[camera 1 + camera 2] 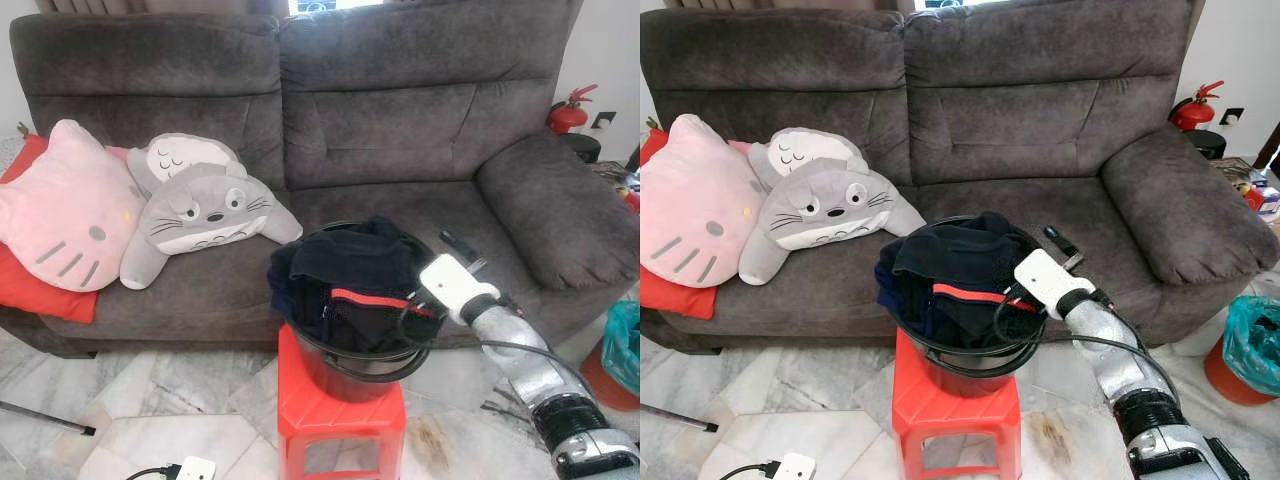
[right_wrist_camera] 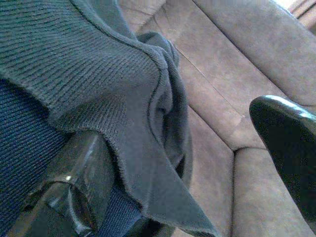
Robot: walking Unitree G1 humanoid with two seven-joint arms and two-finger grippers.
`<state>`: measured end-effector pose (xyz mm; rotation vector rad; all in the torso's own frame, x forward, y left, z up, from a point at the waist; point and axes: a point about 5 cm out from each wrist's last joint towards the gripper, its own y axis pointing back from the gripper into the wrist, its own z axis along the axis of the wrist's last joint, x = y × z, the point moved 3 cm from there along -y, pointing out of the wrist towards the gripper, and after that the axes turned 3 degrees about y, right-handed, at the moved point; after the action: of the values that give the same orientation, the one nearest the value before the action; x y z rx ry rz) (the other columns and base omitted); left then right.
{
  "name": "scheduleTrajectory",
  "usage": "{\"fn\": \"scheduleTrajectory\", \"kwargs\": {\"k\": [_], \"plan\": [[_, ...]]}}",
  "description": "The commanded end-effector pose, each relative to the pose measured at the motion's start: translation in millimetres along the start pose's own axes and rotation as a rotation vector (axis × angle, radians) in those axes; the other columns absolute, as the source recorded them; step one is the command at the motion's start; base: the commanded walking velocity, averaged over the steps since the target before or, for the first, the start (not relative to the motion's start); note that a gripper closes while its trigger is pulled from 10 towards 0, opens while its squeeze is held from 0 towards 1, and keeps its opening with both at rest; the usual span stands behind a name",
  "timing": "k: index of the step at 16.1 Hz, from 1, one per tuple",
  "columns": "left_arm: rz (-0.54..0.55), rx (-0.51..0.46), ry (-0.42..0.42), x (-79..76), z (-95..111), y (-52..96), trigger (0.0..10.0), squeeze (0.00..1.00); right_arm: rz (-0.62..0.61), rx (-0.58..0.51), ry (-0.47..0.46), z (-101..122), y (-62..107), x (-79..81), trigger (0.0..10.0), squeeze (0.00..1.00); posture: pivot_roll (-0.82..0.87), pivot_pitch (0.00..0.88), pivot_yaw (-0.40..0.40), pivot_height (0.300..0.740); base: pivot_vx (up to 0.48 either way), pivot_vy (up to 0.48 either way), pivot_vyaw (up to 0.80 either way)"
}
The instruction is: Hang hanger
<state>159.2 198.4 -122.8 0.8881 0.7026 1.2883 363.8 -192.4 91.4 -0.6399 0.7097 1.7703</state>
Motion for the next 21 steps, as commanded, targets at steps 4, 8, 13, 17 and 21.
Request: {"fn": "scheduleTrajectory", "kwargs": {"k": [4, 8, 13, 17, 21], "plan": [[0.014, 0.016, -0.013, 6.2, -5.1, 1.9, 10.0, 0.00, 0.026, 0.019, 0.014, -6.5, -2.2, 3.2, 10.0, 0.00, -0.18, 0.000, 0.061, 0.740, 0.000, 0.000, 0.00], [0.019, 0.013, -0.013, 7.5, -4.1, 1.9, 10.0, 0.00, 0.026, 0.009, 0.025, -5.9, -4.5, 0.8, 3.4, 0.00, -0.18, 0.000, 0.061, 0.740, 0.000, 0.000, 0.00], [0.018, 0.010, -0.018, 7.5, -3.0, 1.7, 10.0, 0.00, 0.037, -0.007, 0.071, -3.1, -7.1, 6.9, 0.0, 0.00, -0.18, 0.000, 0.066, 0.740, 0.000, 0.000, 0.00], [0.023, 0.012, -0.020, 9.7, -3.7, 2.2, 10.0, 0.00, 0.045, -0.020, 0.069, -1.3, -7.7, 10.0, 0.0, 0.00, -0.18, 0.000, 0.068, 0.740, 0.000, 0.000, 0.00], [0.022, 0.014, -0.025, 10.0, -4.0, 2.3, 10.0, 0.00, 0.045, -0.016, 0.075, -2.4, -7.8, 10.8, 0.0, 0.00, -0.18, 0.000, 0.070, 0.740, 0.000, 0.000, 0.00]]}}
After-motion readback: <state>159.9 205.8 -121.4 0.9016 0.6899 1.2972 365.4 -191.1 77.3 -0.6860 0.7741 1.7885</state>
